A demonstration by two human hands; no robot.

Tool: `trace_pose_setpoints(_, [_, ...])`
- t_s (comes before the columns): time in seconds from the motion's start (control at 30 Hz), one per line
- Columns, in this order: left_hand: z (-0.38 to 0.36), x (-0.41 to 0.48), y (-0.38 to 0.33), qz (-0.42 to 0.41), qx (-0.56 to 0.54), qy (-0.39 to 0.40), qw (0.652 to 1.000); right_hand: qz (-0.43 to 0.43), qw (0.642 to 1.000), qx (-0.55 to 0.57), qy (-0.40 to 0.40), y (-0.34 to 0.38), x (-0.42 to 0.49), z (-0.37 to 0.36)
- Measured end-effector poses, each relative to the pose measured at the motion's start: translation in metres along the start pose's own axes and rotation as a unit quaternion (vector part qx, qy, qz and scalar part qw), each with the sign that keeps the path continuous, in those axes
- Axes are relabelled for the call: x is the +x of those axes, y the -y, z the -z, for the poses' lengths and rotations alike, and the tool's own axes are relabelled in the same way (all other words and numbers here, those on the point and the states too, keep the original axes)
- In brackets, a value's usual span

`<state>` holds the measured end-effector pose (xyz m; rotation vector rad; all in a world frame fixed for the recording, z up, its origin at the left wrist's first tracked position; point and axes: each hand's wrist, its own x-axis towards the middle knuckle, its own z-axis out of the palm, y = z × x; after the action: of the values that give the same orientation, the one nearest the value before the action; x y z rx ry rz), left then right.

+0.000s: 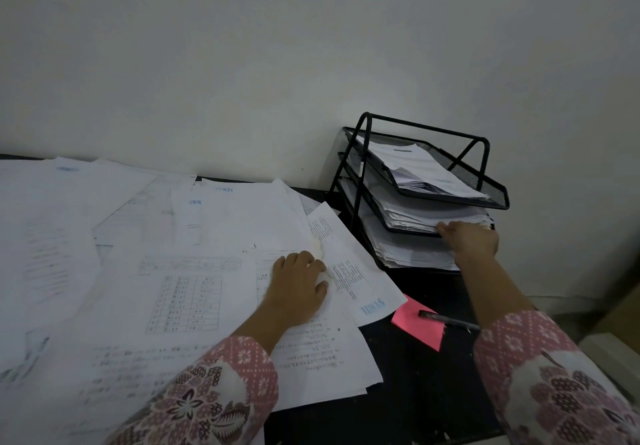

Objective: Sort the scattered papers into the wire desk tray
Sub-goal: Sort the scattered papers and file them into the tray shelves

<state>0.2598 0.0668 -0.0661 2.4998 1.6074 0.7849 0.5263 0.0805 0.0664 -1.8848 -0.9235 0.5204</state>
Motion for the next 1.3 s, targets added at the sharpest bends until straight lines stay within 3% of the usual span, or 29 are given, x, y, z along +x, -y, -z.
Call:
trace_pose_setpoints(0.1, [0.004,0.000,0.003,-0.006,-0.025,0.014,1.000,-0.010,0.957,0.288,-0.030,-0.003,-0.017,-0.014])
trace_pose_setpoints(0.17, [0.011,0.001,0.009,-0.022,-0.068,0.048,0.996,-0.002,0.952,0.306,-0.015,0.000,-0.030,-0.023])
trace_pose_setpoints(0.27, [0.032,-0.003,0.024,-0.040,-0.109,0.083,0.990,0.026,0.960,0.275,0.036,0.007,-0.060,-0.045])
trace_pose_setpoints(0.53, [0.094,-0.050,0.096,0.053,-0.093,-0.003,0.994,0.089,0.960,0.107,0.245,0.019,-0.157,-0.134])
trace_pose_setpoints(0.73, [0.126,-0.088,0.145,0.185,-0.014,-0.095,0.978,0.201,0.934,-0.154,0.252,0.019,-0.199,-0.180])
trace_pose_setpoints(0.8, [0.134,-0.098,0.155,0.226,0.016,-0.114,0.967,0.191,0.923,-0.227,0.244,0.021,-0.212,-0.188])
trace_pose_setpoints(0.9, [0.139,-0.104,0.163,0.282,0.064,-0.078,0.954,0.165,0.911,-0.280,0.252,0.025,-0.224,-0.197])
trace_pose_setpoints(1.0, [0.136,-0.106,0.165,0.298,0.070,-0.050,0.951,0.161,0.904,-0.310,0.249,0.028,-0.229,-0.202])
trace_pose_setpoints(1.17, [0.134,-0.100,0.161,0.293,-0.071,-0.128,0.945,0.117,0.915,-0.270,0.275,0.026,-0.213,-0.200])
trace_pose_setpoints(1.3, [0.133,-0.091,0.161,0.300,-0.112,-0.136,0.938,0.110,0.934,-0.214,0.265,0.013,-0.197,-0.195])
